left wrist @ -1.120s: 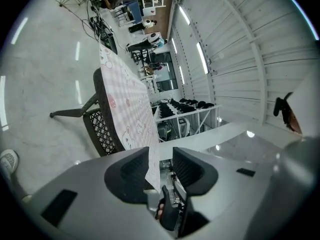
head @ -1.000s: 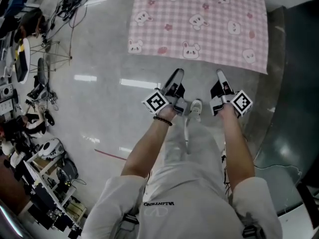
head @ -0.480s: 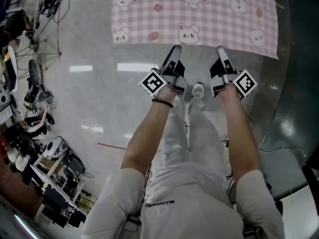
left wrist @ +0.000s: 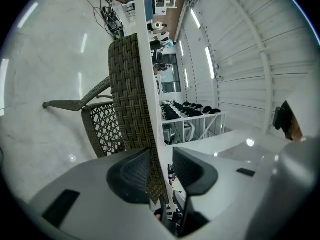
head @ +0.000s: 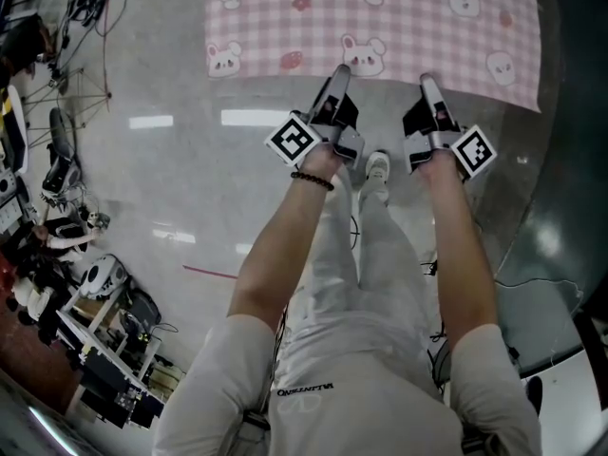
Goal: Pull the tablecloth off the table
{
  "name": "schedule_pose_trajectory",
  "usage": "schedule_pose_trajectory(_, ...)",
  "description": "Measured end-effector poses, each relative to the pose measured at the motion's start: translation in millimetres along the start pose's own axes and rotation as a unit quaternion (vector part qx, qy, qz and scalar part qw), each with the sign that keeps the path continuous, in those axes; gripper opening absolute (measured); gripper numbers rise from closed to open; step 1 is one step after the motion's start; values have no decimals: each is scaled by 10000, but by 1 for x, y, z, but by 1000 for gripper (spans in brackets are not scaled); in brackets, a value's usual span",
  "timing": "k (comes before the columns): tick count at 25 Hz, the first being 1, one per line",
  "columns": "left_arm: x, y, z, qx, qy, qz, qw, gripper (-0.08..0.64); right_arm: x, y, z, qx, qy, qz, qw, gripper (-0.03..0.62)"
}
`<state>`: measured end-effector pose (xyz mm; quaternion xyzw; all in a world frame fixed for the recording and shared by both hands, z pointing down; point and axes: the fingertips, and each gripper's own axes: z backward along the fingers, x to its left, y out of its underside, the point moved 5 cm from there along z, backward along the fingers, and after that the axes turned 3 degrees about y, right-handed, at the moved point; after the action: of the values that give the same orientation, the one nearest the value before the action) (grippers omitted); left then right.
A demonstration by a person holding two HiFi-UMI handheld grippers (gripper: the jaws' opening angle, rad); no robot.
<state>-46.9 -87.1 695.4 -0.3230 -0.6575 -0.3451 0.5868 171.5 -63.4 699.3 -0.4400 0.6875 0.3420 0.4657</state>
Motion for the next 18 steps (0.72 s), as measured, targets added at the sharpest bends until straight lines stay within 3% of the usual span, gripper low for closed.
schedule_pose_trajectory(6, 5, 0, -3, -101, -109, 91, 9998, 15, 1, -2, -1, -142, -64, -66, 9999, 36)
schedule_pose_trajectory(18, 5, -1, -2, -56, 96, 58, 9999, 3, 0, 0, 1, -376, -246, -346, 9984, 8)
